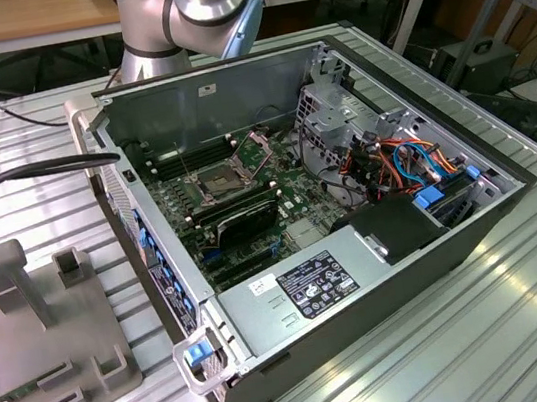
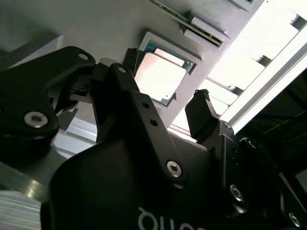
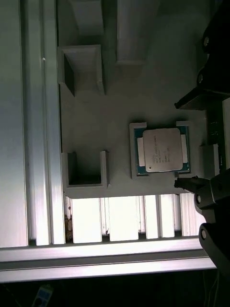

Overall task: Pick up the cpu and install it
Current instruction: 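Pick up the cpu and move it towards the insertion slot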

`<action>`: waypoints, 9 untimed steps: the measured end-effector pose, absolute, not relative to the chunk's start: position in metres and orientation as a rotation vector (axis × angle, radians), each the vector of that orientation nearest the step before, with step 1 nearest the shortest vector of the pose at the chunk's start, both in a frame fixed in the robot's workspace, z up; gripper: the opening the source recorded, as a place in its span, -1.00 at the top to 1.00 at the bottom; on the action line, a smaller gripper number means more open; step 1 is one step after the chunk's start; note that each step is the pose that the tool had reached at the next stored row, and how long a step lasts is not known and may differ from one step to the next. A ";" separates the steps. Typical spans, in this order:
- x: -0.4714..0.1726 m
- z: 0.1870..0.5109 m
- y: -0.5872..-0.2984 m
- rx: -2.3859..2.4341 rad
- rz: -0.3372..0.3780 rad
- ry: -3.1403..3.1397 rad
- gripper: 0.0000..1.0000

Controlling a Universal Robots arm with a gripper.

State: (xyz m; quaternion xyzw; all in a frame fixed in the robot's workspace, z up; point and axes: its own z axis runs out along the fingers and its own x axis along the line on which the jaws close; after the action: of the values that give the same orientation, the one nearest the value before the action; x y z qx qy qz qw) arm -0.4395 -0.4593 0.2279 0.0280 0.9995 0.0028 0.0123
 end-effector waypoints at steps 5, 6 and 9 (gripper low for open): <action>-0.440 0.226 -0.459 0.087 -0.002 3.116 -0.36; -0.440 0.226 -0.459 0.087 -0.003 3.116 -0.36; -0.440 0.226 -0.459 0.087 -0.003 3.116 -0.36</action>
State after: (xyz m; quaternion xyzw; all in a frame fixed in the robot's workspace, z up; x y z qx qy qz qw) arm -0.4396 -0.4593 0.2260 0.0279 0.9995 -0.0010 0.0123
